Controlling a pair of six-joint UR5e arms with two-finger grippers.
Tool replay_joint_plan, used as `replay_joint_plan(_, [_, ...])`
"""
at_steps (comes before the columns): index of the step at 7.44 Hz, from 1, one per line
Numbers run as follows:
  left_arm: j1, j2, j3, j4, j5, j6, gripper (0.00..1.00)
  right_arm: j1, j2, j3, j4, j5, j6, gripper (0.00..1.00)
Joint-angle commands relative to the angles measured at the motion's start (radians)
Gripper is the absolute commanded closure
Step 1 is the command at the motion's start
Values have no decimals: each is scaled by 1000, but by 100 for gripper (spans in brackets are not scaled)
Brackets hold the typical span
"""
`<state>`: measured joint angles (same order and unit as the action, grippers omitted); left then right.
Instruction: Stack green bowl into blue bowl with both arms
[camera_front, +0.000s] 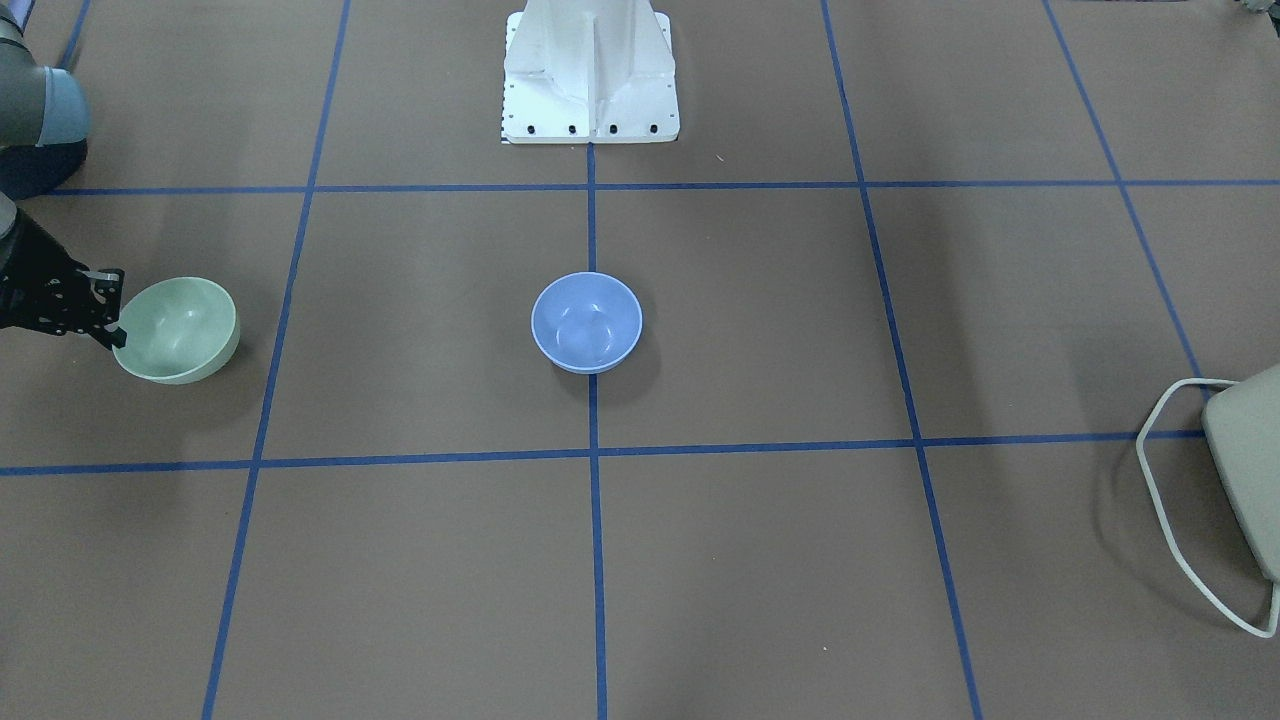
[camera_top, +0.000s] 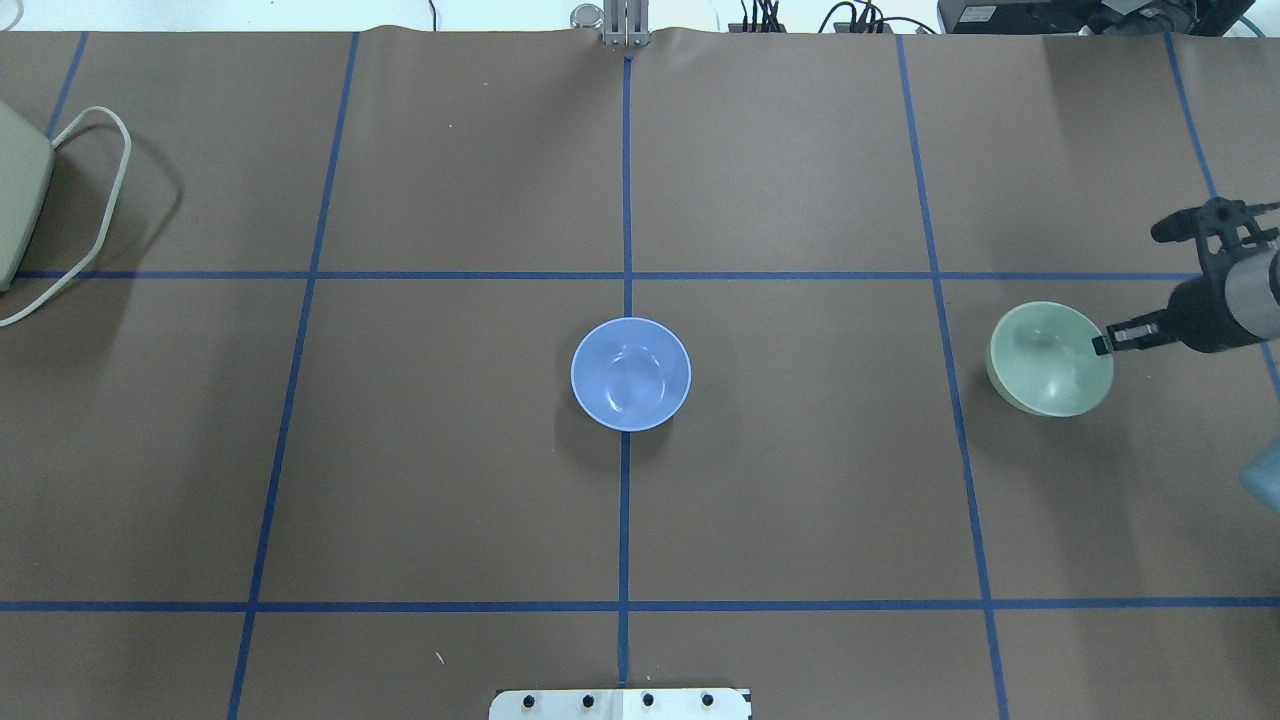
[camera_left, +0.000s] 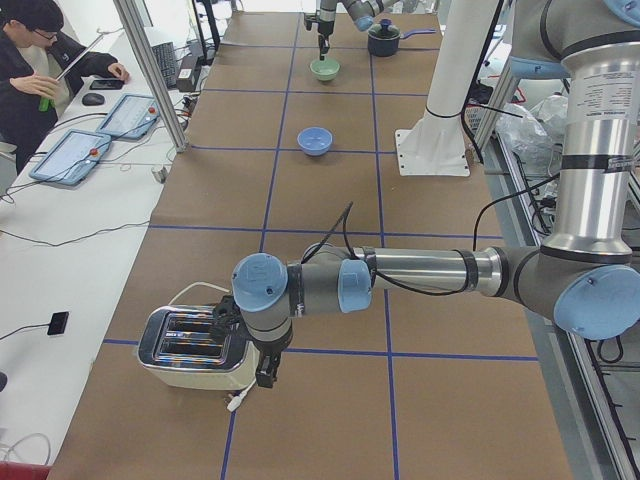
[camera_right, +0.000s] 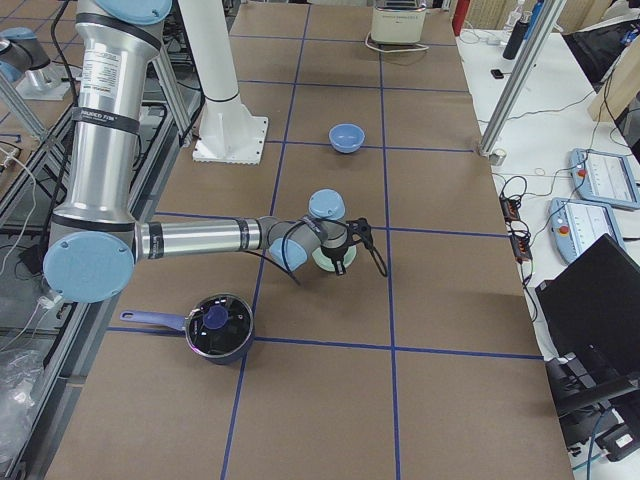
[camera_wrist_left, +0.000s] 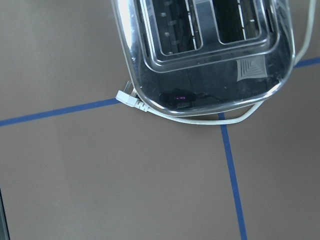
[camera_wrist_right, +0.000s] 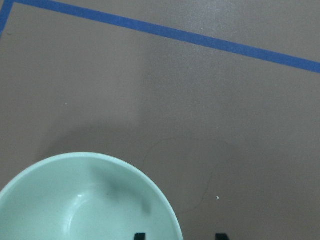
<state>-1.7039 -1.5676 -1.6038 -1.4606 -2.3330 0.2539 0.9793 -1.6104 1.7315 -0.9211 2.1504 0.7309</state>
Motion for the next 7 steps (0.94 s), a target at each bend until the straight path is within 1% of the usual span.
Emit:
replay_joint_plan(1, [1,1,-2,-1,-26,-15,1,-5,195,-4,-19,3,253,100])
replay_joint_plan(2, [3,4,-10,-3,-52,-91,1,-17,248,14,-59,8,305,100])
replay_joint_plan(3, [6,8,-37,-41,-52,-170,1,-45,304,61,-167,6,347,100])
replay_joint_plan(4, [7,9,-39,-81,-52,-197,1,-83,384,138,-372,-9,349,100])
replay_joint_plan(5, [12,15,-41,-84,-52,-197,1,-159,485,187,-559,-76,378,100])
replay_joint_plan(6, [12,15,-42,-86,-52,-197,1,-254,556,189,-596,-172,509,100])
replay_joint_plan(7, [13,17,-39,-86,-51,-196,1,-340,604,183,-605,-264,595,100])
